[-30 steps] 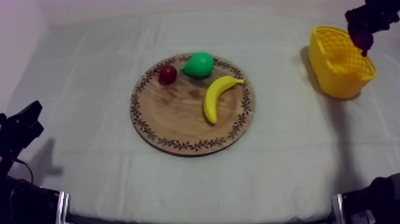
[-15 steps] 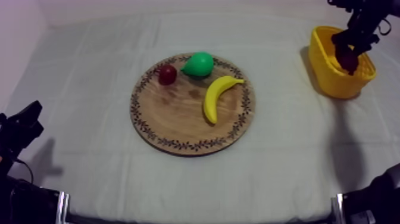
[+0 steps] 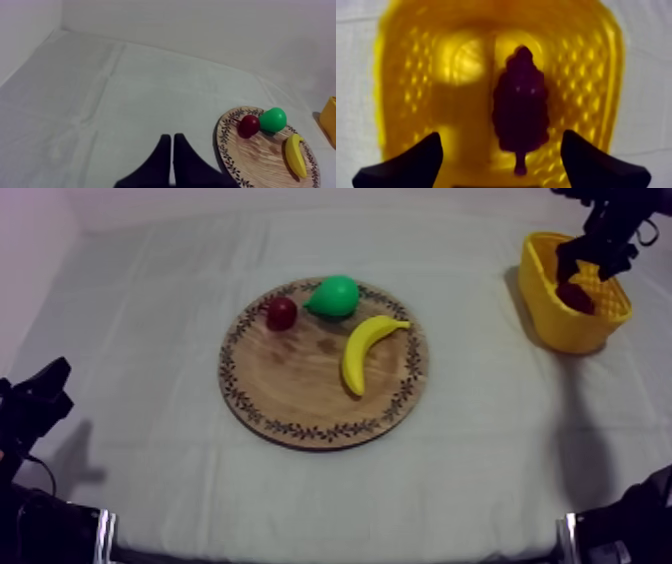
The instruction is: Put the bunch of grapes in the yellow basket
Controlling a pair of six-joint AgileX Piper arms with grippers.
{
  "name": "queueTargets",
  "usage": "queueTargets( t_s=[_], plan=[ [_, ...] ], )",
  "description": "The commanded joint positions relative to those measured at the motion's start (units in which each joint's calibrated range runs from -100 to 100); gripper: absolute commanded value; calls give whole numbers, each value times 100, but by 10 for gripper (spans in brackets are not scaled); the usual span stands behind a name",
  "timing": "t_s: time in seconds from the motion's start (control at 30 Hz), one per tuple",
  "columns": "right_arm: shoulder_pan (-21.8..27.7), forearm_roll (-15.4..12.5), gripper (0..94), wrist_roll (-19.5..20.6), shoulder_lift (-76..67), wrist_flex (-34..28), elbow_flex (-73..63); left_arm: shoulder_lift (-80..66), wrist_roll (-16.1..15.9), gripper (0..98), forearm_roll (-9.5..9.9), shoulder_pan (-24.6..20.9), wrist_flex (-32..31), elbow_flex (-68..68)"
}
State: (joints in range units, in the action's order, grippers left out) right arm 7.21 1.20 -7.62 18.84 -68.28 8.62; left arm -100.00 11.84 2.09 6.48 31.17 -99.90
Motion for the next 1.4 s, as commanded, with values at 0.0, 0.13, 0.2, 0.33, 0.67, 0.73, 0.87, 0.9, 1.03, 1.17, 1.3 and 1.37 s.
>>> queueTargets(
  t_s=[0.0,0.13,0.2,0.33,0.67,0.73,0.87,0.9,1.03,1.17,1.3,1.37],
  plan=[
    [-17,21,638,37,-781,179,341,0,0,1,4,0,-5,2],
    [-23,30,607,98,-1768,456,763,0,0,1,4,0,-5,2],
    [-9,35,596,104,-2244,537,956,0,0,1,4,0,-5,2],
    [40,12,581,34,-3156,700,1417,0,0,1,4,0,-5,2],
    [141,-84,540,-168,-5266,1803,3364,0,0,1,4,0,-5,2],
    [105,-66,533,-135,-5680,2079,3855,0,0,1,4,0,-5,2],
    [-19,32,509,48,-6525,2506,4746,0,0,1,4,0,-5,2],
    [-55,60,499,106,-6742,2615,4963,0,0,1,4,0,-5,2],
    [-199,123,462,269,-7610,3016,5814,0,0,1,4,0,-5,2],
    [-357,137,414,388,-8425,3175,6556,0,0,1,4,0,-5,2],
    [-541,188,348,544,-9155,3182,7214,0,0,1,4,0,-5,2],
    [-616,213,316,606,-9513,3199,7532,0,0,1,4,0,-5,2]
  ],
)
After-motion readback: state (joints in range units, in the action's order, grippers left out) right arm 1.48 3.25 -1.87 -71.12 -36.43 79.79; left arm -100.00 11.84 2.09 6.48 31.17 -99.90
